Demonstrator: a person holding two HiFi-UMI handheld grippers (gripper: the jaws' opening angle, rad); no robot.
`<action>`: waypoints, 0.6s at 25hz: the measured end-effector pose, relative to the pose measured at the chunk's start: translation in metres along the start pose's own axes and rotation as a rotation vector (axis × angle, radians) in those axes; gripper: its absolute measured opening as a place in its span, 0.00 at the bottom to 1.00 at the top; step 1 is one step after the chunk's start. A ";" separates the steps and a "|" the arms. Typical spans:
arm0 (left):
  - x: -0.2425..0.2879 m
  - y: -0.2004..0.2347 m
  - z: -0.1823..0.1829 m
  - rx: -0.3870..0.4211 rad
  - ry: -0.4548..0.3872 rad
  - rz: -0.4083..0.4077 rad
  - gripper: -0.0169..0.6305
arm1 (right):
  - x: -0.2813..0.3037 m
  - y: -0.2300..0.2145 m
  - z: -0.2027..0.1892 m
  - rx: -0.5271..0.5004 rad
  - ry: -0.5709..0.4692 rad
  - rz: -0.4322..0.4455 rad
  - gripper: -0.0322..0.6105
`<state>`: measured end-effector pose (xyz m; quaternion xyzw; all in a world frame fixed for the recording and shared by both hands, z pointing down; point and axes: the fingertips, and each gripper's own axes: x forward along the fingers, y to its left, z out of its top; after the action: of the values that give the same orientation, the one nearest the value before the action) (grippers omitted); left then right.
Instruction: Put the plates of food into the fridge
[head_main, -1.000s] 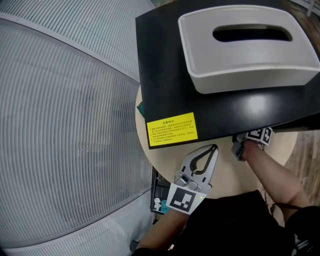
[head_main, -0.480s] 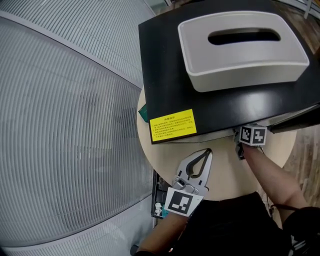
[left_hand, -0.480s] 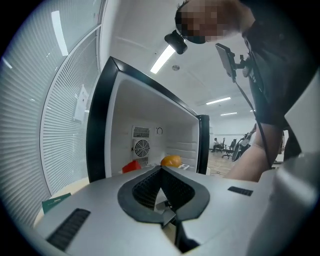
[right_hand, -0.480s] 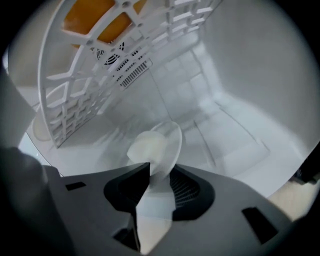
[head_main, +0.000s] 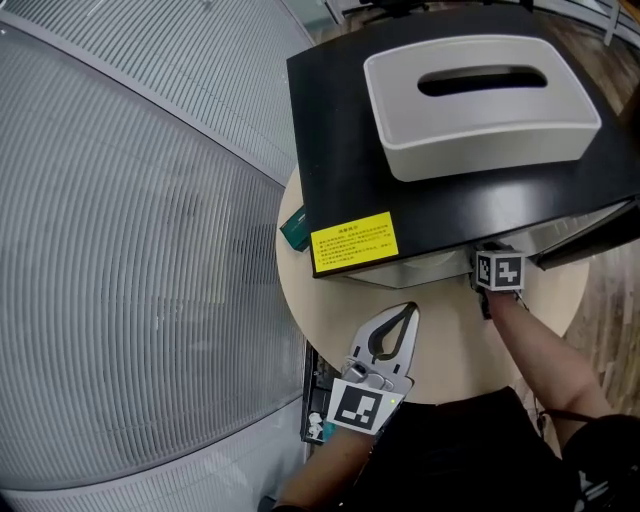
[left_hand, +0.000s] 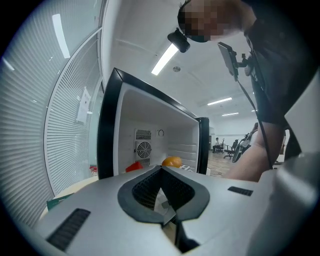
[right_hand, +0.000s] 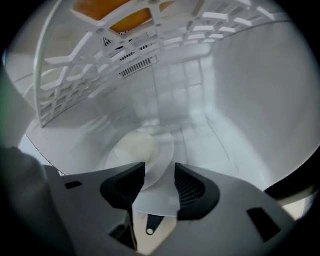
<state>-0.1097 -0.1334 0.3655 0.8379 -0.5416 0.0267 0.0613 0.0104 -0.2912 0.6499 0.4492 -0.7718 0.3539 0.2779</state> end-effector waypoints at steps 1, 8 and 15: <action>-0.001 0.000 0.002 0.002 -0.004 0.000 0.03 | -0.001 -0.004 0.001 -0.020 -0.006 -0.020 0.32; -0.012 -0.001 0.008 0.019 -0.015 -0.001 0.03 | -0.005 -0.007 0.001 -0.068 -0.032 -0.039 0.36; -0.020 -0.005 0.016 0.026 -0.030 -0.010 0.03 | -0.029 -0.008 0.009 -0.047 -0.111 -0.060 0.36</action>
<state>-0.1135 -0.1155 0.3474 0.8417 -0.5379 0.0208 0.0423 0.0295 -0.2867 0.6248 0.4843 -0.7803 0.3020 0.2556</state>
